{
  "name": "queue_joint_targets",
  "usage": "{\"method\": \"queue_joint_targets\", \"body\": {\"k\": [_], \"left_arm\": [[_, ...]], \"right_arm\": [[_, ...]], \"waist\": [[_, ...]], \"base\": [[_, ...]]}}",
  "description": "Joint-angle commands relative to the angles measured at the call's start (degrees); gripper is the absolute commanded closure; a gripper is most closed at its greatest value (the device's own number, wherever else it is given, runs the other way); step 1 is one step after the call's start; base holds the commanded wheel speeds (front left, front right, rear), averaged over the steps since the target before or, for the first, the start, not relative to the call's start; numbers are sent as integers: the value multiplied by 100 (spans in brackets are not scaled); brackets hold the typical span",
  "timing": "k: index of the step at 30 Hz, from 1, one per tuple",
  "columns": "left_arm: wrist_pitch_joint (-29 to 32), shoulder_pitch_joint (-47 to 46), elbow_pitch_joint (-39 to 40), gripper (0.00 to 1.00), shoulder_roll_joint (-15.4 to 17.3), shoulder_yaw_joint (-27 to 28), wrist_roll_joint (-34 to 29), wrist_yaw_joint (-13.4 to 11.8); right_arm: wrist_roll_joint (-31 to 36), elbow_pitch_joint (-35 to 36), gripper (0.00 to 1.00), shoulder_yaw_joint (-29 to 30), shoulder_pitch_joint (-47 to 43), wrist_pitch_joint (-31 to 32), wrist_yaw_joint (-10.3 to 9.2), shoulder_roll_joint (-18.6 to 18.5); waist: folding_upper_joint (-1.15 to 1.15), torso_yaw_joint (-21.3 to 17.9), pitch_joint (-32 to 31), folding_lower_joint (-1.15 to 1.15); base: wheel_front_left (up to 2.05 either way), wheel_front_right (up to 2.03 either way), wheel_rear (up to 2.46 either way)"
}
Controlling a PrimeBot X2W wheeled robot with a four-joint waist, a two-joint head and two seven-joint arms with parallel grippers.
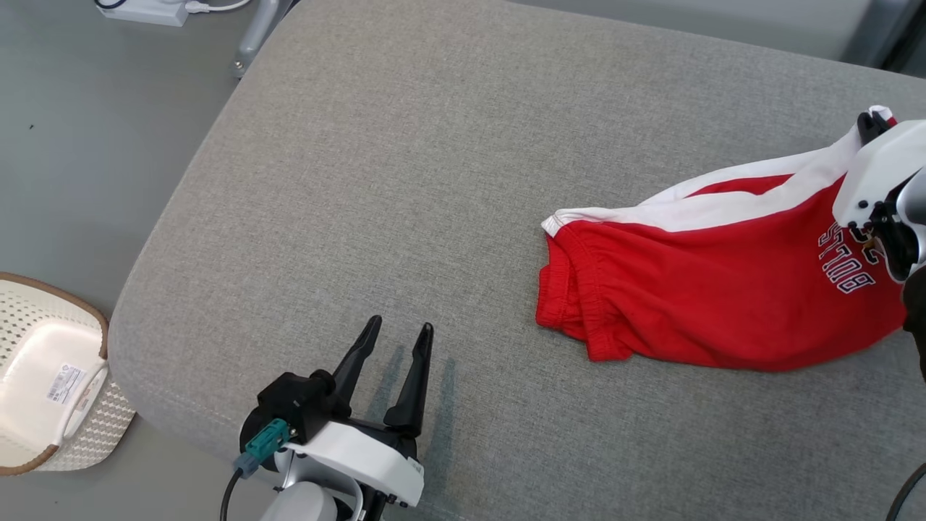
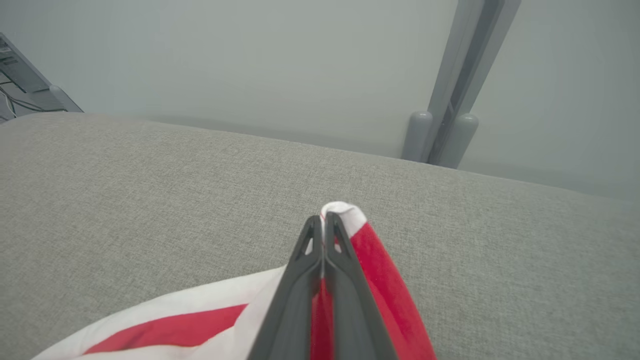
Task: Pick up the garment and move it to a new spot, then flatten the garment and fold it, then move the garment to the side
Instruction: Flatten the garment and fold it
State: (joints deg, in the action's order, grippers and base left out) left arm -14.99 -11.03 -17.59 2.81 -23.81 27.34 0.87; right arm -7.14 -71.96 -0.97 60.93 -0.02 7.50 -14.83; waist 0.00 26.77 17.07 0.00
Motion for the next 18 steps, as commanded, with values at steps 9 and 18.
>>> {"method": "queue_joint_targets", "body": {"k": [9, 18], "left_arm": [[-23, -42, -10, 0, 22, -127, 86, -49], [-23, -73, -18, 0, 23, -170, 91, -54]], "right_arm": [[5, -96, 100, 169, 159, -177, -4, -230], [165, -138, 100, 399, 148, -434, -3, -231]], "waist": [[0, 234, 77, 0], [0, 241, 120, 0]], "base": [[0, 0, 0], [0, 0, 0]]}}
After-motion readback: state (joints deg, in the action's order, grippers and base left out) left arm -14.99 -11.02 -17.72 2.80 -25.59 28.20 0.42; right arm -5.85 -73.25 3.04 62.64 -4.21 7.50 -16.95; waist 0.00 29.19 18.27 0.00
